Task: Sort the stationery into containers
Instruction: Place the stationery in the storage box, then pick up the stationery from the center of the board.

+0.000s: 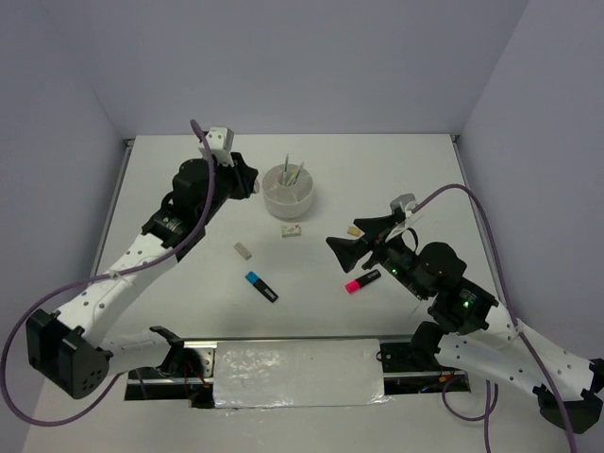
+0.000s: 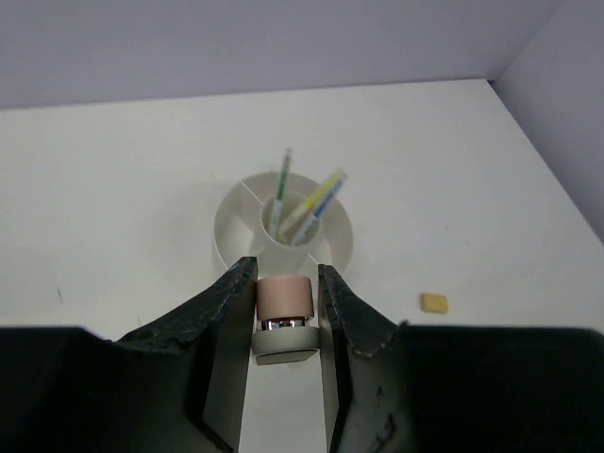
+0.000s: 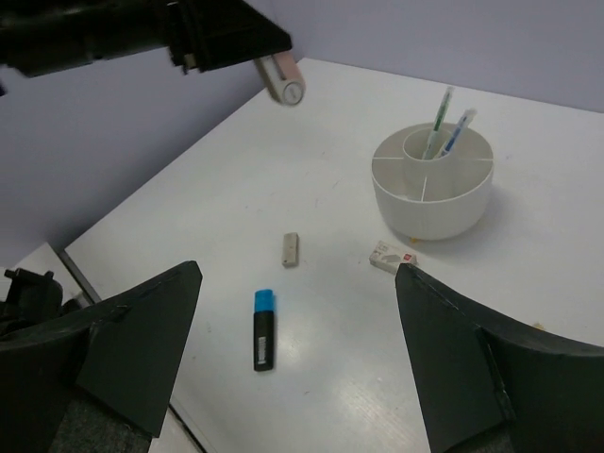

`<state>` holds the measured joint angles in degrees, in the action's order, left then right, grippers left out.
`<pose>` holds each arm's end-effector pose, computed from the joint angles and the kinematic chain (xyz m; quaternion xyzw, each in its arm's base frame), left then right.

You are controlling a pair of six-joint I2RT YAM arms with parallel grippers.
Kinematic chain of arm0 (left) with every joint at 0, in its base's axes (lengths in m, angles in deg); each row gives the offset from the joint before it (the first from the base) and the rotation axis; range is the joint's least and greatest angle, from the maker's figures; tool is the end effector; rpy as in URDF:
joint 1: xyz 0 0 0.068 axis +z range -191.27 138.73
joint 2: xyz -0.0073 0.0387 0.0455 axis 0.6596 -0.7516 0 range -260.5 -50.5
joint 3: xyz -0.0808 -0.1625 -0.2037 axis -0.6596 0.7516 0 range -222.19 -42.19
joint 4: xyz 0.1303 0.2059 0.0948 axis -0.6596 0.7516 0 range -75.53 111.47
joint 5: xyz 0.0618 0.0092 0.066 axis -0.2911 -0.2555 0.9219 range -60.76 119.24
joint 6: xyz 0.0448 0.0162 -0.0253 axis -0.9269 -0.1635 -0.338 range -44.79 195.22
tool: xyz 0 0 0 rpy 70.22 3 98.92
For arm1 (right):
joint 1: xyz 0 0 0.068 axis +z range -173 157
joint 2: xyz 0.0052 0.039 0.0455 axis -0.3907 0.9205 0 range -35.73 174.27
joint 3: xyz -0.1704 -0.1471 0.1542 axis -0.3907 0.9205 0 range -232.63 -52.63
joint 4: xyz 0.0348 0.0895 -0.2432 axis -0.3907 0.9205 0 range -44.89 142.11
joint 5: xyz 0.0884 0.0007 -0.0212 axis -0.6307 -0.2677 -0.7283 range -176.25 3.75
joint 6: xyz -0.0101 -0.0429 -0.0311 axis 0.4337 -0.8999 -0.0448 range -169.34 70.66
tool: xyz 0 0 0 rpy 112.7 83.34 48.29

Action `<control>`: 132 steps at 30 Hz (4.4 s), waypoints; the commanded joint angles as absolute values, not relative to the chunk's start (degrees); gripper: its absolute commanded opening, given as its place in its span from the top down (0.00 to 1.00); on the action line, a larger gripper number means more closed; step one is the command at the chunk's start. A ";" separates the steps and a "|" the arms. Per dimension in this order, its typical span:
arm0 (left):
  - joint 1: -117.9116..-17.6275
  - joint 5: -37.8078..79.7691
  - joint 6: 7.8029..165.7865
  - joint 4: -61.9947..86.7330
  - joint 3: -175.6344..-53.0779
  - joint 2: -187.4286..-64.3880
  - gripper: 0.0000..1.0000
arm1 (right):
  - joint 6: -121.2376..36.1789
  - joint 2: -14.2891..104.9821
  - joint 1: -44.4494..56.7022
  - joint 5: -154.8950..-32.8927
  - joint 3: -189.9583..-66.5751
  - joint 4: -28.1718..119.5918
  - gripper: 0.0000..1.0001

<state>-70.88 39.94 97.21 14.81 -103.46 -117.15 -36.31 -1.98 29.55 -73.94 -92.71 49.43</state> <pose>0.2410 -0.1293 0.3818 -0.0134 0.7407 -0.2286 0.6316 0.0949 0.1114 0.3507 -0.1609 0.6760 0.3247 0.6416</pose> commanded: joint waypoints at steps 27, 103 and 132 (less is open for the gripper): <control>-58.58 13.86 86.55 -15.58 -115.85 -155.18 1.00 | -36.34 -10.42 29.30 -81.86 -95.70 60.93 0.09; -58.58 31.35 94.99 48.23 -93.26 -96.04 0.01 | -18.68 70.87 -0.50 -74.22 -125.93 73.14 0.18; -58.58 30.91 95.52 47.17 -92.11 -96.12 0.01 | -17.16 65.96 -0.59 -72.88 -115.13 64.81 0.70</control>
